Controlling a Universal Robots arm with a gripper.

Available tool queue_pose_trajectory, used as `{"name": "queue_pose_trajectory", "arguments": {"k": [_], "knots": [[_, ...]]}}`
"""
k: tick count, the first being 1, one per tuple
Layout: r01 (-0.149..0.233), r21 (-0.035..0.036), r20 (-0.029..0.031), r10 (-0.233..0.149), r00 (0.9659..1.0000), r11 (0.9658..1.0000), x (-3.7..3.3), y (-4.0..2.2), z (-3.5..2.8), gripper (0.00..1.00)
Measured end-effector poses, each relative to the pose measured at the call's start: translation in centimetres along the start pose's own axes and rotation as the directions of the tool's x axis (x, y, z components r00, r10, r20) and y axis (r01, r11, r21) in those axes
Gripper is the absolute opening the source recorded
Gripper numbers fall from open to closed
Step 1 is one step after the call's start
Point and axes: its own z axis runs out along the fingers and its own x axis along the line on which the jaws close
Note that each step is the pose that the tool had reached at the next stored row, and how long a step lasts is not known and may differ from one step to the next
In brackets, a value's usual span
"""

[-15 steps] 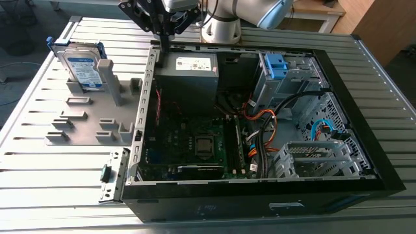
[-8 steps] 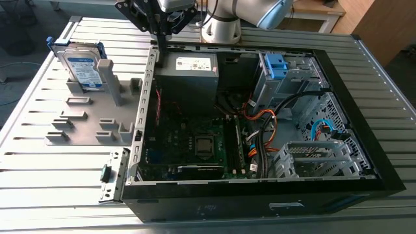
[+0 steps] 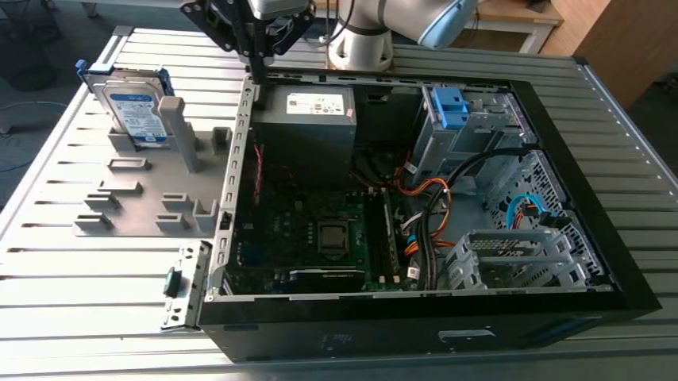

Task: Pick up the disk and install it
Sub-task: 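Reach for the disk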

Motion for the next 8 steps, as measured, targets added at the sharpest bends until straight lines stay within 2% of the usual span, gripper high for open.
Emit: {"name": "queue_pose_trajectory", "arguments": {"k": [8], "knots": [[0.000,0.0000,0.0000,0.000,1.0000,1.0000,0.55,-0.04,-0.01,0.11]]}}
